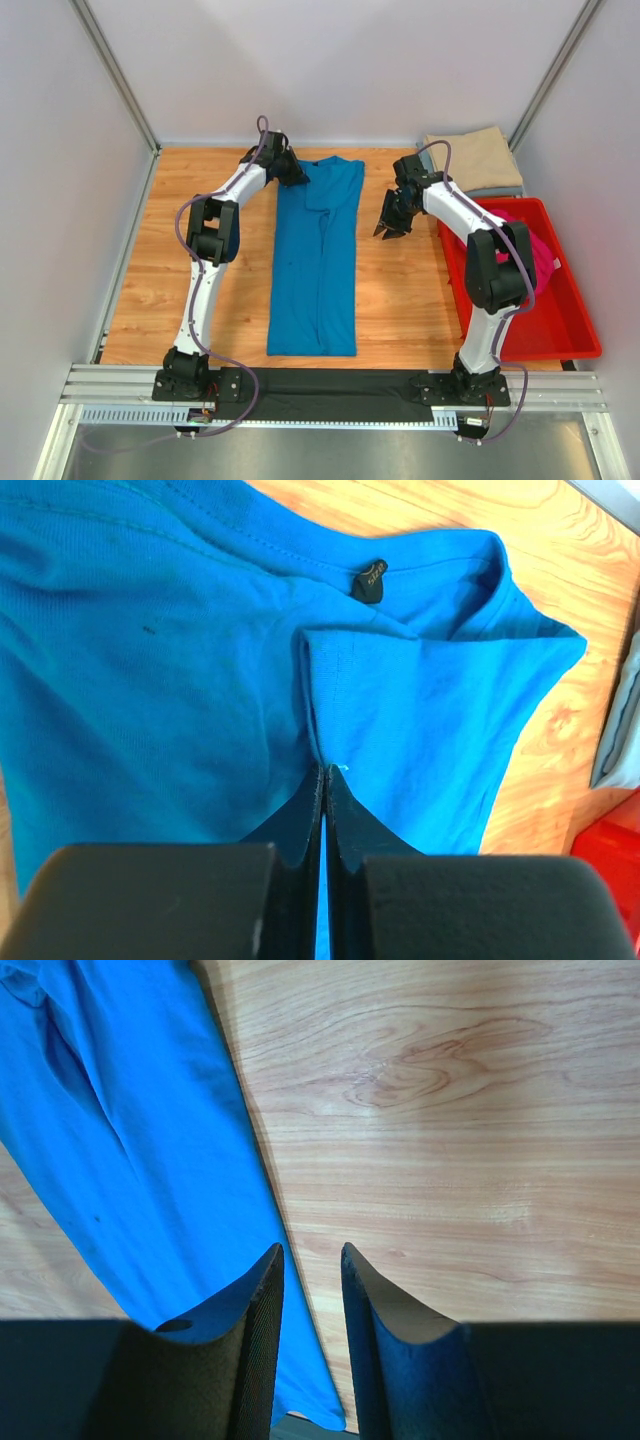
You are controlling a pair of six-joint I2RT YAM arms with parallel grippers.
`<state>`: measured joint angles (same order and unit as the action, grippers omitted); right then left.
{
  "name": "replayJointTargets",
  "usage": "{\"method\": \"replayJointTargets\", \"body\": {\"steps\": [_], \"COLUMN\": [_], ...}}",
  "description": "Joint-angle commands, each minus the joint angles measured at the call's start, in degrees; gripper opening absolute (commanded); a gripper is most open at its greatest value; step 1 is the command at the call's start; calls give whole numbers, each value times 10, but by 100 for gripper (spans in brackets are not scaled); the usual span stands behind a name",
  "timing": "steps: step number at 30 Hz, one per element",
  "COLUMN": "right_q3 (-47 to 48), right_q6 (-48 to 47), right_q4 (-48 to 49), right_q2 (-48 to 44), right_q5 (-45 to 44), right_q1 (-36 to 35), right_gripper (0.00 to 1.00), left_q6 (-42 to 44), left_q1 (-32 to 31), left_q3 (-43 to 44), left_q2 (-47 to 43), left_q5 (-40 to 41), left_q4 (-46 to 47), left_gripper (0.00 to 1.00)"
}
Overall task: Fold and stack the t-shirts
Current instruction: Fold the tshirt
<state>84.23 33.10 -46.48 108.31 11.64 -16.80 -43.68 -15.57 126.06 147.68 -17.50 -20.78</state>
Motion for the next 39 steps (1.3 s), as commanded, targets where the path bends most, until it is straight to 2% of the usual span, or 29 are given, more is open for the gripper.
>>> {"method": "replayJointTargets", "body": {"steps": [1,13,21,35,39], "right_q3": [-3,-1,1,-8,-13], "right_q6": [-8,-9,-8,-3,-3], "right_q4": [5,8,9,11,13], "right_q2": [-23,-19,-20,-30,-35], "right_q5": [1,3,4,2,1], "right_q1": [2,4,4,5,4], "right_gripper": [31,31,31,31,31], "left_q6": [-6,-4,-5,-9,-1], "left_q1": [3,2,1,1,1], "left_q3": [24,-22,-85,-99,-74], "left_q2": [-29,-99,-137,-132,-112], "left_q5": [-3,36,77,119,122], "left_q4": [26,35,38,0,-34], "left_gripper": [0,0,0,0,0]}}
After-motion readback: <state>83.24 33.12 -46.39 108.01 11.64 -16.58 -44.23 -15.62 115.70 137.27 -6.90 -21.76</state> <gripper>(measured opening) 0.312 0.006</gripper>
